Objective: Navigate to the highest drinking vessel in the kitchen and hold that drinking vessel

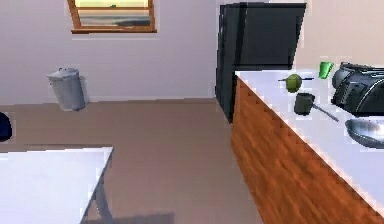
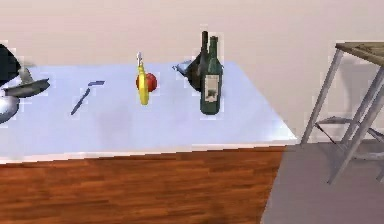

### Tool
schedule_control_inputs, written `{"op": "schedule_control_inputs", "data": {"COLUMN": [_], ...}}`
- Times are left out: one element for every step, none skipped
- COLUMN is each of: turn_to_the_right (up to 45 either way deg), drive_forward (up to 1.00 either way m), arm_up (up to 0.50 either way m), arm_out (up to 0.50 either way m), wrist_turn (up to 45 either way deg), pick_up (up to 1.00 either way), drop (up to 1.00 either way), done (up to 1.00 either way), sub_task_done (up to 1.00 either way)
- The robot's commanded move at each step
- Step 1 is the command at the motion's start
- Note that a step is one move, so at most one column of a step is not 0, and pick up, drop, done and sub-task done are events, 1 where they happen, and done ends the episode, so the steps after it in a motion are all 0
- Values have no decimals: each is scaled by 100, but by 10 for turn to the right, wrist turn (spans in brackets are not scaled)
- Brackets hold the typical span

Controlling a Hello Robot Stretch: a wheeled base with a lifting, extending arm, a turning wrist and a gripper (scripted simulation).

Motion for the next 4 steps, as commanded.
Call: {"op": "schedule_control_inputs", "data": {"turn_to_the_right": [90, 0, -450, -120], "drive_forward": [0, 45, 0, 0], "arm_up": [0, 0, 0, 0], "arm_out": [0, 0, 0, 0], "wrist_turn": [0, 0, 0, 0], "pick_up": [0, 0, 0, 0], "drop": [0, 0, 0, 0], "done": [0, 0, 0, 0], "sub_task_done": [0, 0, 0, 0]}}
